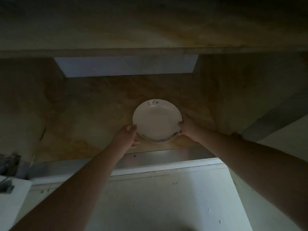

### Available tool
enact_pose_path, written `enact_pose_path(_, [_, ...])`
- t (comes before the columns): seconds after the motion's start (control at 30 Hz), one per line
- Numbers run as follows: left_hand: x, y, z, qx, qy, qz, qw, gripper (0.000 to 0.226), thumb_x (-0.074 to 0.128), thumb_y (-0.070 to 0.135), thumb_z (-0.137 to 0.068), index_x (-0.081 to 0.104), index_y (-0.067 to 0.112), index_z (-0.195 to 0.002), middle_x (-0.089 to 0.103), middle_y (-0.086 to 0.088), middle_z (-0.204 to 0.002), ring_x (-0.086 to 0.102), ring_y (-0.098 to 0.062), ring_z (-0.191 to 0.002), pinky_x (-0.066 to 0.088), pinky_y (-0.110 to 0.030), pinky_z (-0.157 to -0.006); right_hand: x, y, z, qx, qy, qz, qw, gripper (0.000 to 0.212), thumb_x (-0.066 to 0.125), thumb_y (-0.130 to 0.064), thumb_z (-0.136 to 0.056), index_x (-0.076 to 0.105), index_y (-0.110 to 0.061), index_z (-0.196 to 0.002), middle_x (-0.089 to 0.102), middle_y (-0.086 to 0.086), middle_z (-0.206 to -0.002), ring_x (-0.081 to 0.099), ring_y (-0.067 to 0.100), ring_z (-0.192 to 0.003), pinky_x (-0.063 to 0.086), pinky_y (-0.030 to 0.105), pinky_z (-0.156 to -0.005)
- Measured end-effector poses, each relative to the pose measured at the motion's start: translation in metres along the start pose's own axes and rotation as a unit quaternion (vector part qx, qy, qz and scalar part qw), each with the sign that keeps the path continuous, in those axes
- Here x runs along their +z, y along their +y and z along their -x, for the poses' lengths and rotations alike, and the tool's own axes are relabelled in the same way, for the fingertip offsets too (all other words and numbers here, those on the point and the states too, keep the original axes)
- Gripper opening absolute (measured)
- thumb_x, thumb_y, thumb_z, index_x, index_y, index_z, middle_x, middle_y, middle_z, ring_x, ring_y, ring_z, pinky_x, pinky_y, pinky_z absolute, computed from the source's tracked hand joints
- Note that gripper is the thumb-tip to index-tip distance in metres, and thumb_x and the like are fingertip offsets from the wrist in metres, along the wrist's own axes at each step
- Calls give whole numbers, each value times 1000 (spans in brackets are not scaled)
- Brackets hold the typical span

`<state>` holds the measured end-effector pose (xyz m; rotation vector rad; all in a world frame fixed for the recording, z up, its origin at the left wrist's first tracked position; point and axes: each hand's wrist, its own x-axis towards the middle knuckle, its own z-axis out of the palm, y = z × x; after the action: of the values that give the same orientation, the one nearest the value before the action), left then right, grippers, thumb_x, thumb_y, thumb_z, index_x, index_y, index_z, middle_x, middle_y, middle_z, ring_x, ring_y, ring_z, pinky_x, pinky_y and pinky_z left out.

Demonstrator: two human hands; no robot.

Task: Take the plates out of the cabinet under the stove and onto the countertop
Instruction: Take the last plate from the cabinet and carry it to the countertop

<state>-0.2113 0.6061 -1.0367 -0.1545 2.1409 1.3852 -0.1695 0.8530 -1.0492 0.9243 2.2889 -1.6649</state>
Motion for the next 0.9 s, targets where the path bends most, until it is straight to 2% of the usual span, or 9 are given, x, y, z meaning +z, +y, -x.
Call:
enact_pose_path(0.13, [3, -3, -1, -4, 34, 27, 999, 18, 46, 20, -102, 51, 11, -117, 67, -11, -89, 71, -17, -58, 58, -28, -49, 4, 7, 15, -13, -24, 12, 1000, 52, 37, 5, -97, 31, -11, -146, 37, 15, -148, 47, 41, -126, 59, 47, -78])
enact_pose_path(0.23, [3, -9, 2, -12, 30, 5, 999, 12, 46, 5, -99, 56, 7, -106, 68, -25, -102, 71, -30, -73, 62, -39, -68, 2, 12, 25, -18, -37, 19, 999, 52, 38, 4, -97, 31, -10, -146, 39, 15, -147, 49, 41, -124, 59, 50, -80])
enact_pose_path(0.37, [-1, -14, 14, 39, 17, -38, 998, 25, 46, 4, -98, 51, 5, -123, 64, -19, -108, 69, -22, -73, 56, -20, -49, -1, 14, 38, -9, -54, 12, 998, 52, 40, 2, -97, 29, -10, -146, 41, 16, -146, 53, 42, -120, 59, 53, -80])
enact_pose_path(0.43, [-2, -17, 25, 46, 30, -42, 998, 25, 46, 4, -98, 49, 5, -123, 61, -19, -112, 68, -27, -81, 55, -19, -47, 2, 14, 47, -11, -63, 15, 998, 56, 42, 1, -97, 26, -13, -149, 39, 14, -148, 50, 42, -123, 59, 52, -78])
enact_pose_path(0.53, [-5, -16, 60, 25, 49, -33, 998, 31, 46, 0, -95, 48, 3, -126, 58, -21, -118, 64, -37, -97, 62, -37, -62, 8, 13, 74, 21, -72, 14, 997, 59, 42, 3, -95, 27, -17, -149, 39, 11, -147, 48, 42, -124, 60, 50, -76])
enact_pose_path(0.6, [-11, -17, 89, 5, 58, -60, 997, 34, 46, 2, -94, 47, 3, -128, 60, -21, -116, 65, -38, -97, 61, -49, -73, 9, 9, 97, 50, -83, 25, 995, 56, 44, 4, -92, 32, -13, -145, 42, 14, -142, 50, 42, -121, 59, 53, -77])
enact_pose_path(0.63, [-14, -18, 104, -6, 54, -74, 996, 33, 46, 3, -94, 47, 4, -127, 61, -20, -113, 66, -37, -93, 61, -47, -71, 8, 7, 110, 61, -94, 37, 993, 55, 46, 4, -92, 34, -11, -143, 43, 15, -140, 52, 41, -118, 59, 54, -78])
enact_pose_path(0.77, [-25, -25, 178, -56, 43, -66, 995, 30, 44, 9, -97, 48, 11, -127, 65, -14, -101, 70, -26, -71, 51, -17, -43, -1, -10, 168, 69, -126, 118, 983, 53, 45, 2, -93, 32, -10, -143, 43, 15, -138, 52, 41, -118, 59, 55, -77])
enact_pose_path(0.9, [-36, -8, 263, -102, 47, -3, 994, 28, 45, 6, -96, 48, 10, -124, 58, -4, -88, 71, -31, -77, 58, -27, -58, -14, -41, 232, 69, -171, 174, 967, 50, 42, -3, -97, 29, -11, -145, 48, 17, -136, 57, 38, -112, 60, 50, -77])
